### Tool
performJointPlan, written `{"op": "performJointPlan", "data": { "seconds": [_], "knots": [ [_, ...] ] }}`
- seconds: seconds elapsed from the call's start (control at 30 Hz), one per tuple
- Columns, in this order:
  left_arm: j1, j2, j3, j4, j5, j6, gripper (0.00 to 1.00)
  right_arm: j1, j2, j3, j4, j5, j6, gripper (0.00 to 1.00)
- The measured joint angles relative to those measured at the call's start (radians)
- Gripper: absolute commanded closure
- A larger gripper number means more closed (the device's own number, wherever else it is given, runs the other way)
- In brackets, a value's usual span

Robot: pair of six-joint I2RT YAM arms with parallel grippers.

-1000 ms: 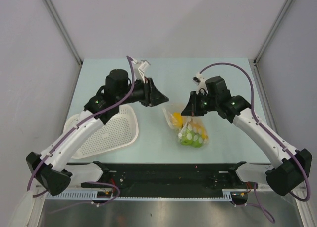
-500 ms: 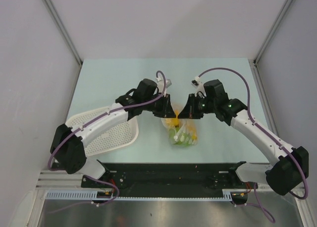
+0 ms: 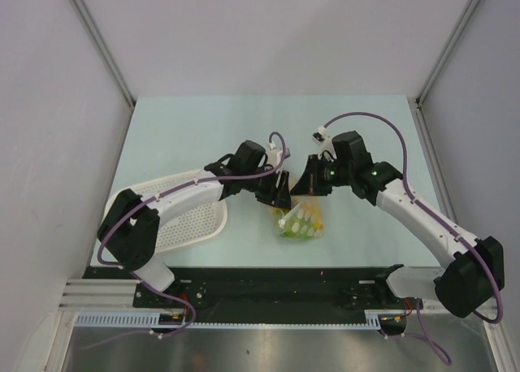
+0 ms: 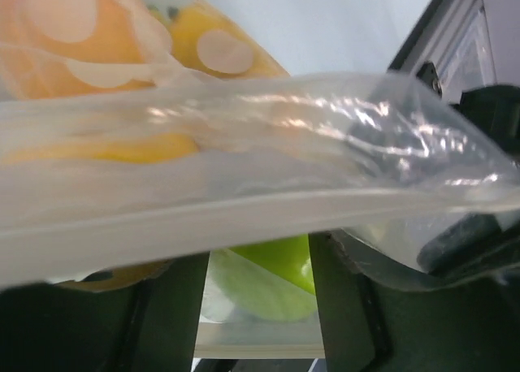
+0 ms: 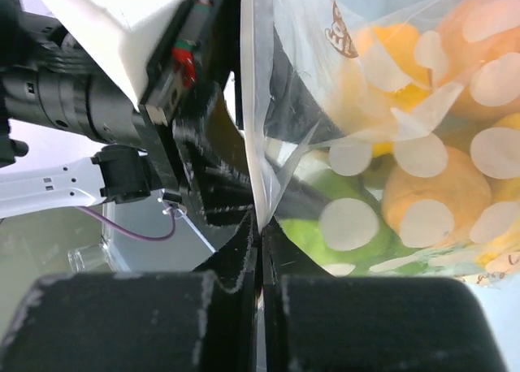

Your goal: Open the zip-top bag and remove the fake food

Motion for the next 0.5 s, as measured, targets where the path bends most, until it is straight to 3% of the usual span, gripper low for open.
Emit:
{"op": "performJointPlan", "data": {
  "seconds": [0.3,0.5],
  "knots": [
    [-0.011,-0.055,-0.121,0.017,0.122,0.113,0.23,0.002,-0.002,-0.058,0.0,-0.006,-0.014,1.0],
    [-0.055,-0.072,-0.166,0.025,0.083,0.147,0.19,0.002,-0.013,-0.11,0.018,-0.018,0.015,1.0]
  ]
}}
